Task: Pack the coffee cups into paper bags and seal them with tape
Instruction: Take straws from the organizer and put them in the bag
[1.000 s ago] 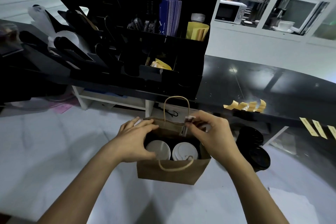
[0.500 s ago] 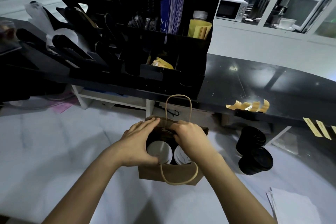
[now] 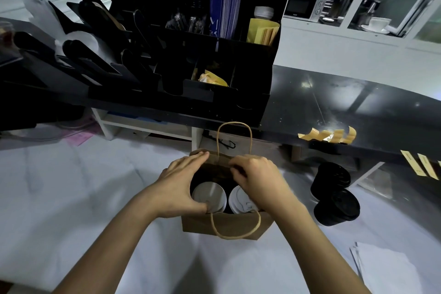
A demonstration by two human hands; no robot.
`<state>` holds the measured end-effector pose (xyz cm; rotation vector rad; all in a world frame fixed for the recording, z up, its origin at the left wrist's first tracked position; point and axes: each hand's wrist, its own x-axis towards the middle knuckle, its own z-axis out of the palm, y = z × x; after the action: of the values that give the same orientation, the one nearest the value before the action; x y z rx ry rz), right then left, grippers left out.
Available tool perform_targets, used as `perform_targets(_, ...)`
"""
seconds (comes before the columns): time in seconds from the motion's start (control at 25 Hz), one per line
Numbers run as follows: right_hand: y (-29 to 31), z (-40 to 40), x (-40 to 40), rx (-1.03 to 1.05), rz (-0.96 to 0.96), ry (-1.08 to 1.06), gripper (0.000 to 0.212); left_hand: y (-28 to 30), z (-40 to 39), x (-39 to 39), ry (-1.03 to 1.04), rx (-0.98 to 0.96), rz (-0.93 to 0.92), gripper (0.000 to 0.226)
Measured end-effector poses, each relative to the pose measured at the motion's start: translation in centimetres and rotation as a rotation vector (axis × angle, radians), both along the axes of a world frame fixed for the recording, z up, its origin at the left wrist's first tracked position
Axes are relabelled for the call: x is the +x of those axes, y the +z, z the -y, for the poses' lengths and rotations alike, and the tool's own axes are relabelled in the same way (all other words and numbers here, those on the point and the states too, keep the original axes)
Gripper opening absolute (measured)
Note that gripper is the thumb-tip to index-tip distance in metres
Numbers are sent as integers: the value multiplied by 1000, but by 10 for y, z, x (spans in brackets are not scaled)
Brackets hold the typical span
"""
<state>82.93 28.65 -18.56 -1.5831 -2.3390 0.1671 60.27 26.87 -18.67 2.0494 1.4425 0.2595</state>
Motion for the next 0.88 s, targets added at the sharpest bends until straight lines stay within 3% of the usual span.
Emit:
perform_targets(0.2,4,18,30,124,-129,-79,11,-5,4,-2,76,81,62,85)
perform_targets(0.4,-2,33,54,108,-312,-228,12,-9,12,-2,111,174,174,53)
perform_targets(0.56,-10,43,63,34,-433,-353,6,-11,18,-9,218,239,261,48)
perform_targets(0.76,-21,51,65,-117,-517,-403,36,-18,25,-12,339,145,242,31)
perform_targets(0.88,-24,55,64,-193,-564,-352,41,-19,28,-11,262,73,231,44)
